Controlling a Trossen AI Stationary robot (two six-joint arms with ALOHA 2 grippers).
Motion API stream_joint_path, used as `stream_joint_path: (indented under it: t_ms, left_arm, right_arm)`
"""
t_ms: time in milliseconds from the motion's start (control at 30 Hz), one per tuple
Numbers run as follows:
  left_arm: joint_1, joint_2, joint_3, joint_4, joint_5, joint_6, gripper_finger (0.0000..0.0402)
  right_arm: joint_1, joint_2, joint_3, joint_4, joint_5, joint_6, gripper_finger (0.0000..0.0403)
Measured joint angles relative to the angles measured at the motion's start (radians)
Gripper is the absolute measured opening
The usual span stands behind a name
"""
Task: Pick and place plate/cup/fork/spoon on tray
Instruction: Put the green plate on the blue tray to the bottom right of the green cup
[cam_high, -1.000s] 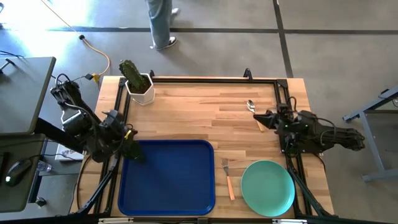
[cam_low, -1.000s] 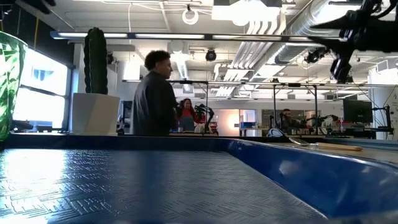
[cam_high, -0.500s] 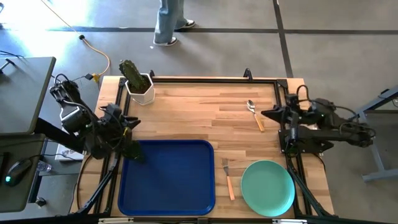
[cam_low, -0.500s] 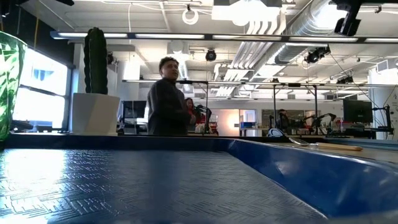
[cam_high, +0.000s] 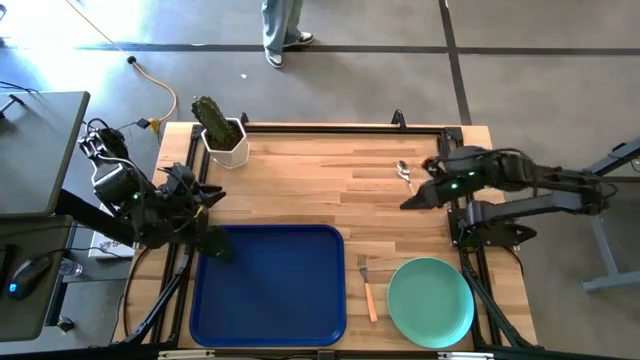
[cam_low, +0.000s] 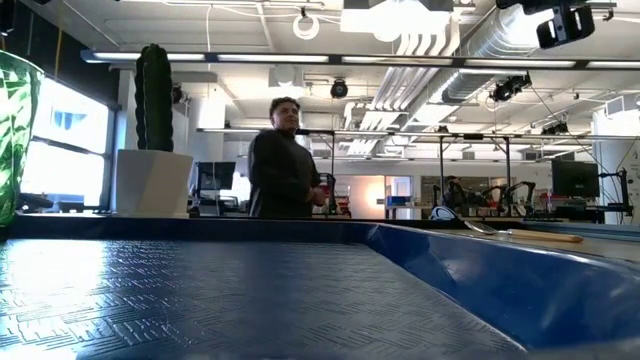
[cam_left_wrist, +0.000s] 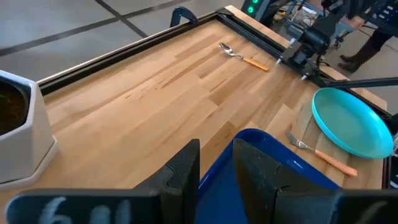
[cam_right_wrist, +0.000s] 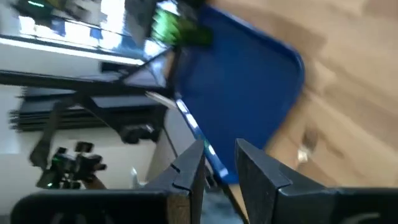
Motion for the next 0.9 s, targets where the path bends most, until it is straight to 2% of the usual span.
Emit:
stream_joint_path:
  t_ms: [200, 400, 900]
  left_arm:
    - [0.000, -0.001, 0.000, 0.000, 0.000, 0.001, 0.0085]
    - [0.000, -0.001, 0.000, 0.000, 0.002, 0.045, 0.0085]
    - [-0.001, -0.001, 0.000, 0.000, 0.033, 0.054, 0.0085]
  right_arm:
    - [0.146, 0.164, 0.072, -0.112, 0.033, 0.141, 0.0080]
    - [0.294, 0.302, 0.091, -0.132, 0.074, 0.282, 0.0080]
    - [0.603, 0.521, 0.091, -0.118, 0.079, 0.780, 0.0080]
